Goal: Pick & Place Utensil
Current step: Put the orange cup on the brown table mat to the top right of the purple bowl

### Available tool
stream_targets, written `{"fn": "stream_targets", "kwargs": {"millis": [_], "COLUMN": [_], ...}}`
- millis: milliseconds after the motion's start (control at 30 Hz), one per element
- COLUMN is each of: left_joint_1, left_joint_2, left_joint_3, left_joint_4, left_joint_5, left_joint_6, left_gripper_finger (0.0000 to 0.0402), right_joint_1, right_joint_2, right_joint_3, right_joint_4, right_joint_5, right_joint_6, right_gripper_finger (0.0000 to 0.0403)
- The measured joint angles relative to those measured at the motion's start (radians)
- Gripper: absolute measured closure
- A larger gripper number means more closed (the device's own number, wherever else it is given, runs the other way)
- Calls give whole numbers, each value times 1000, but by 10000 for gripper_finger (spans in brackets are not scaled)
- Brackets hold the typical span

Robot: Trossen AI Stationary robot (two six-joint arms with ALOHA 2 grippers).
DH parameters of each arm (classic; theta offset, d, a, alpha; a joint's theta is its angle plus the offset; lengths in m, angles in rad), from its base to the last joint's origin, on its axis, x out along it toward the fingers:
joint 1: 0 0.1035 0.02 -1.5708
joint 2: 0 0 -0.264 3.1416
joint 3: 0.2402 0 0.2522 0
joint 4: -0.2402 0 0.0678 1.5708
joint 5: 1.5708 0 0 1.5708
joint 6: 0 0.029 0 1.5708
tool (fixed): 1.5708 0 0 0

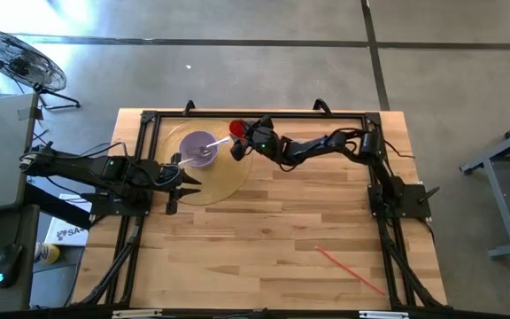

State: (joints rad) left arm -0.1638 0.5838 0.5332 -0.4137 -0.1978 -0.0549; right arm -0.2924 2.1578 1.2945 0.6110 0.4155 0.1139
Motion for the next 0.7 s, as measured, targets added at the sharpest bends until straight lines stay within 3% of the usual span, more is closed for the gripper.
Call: {"fn": "stream_targets", "kwargs": {"millis": [367, 700], "left_joint_1": [0, 0], "left_joint_2": [0, 0], "left_joint_3": [0, 1], "left_joint_4": [-8, -7], "left_joint_5": [26, 26], "left_joint_6": [-3, -13], "left_gripper_finger": [305, 305], "right_joint_1": [53, 92], "right_joint_2": [-71, -71], "right_joint_3": [0, 0], "right_joint_4": [-128, -214], "right_joint_5": [15, 121], "right_joint_6": [-49, 13], "right_gripper_finger": [84, 84]}}
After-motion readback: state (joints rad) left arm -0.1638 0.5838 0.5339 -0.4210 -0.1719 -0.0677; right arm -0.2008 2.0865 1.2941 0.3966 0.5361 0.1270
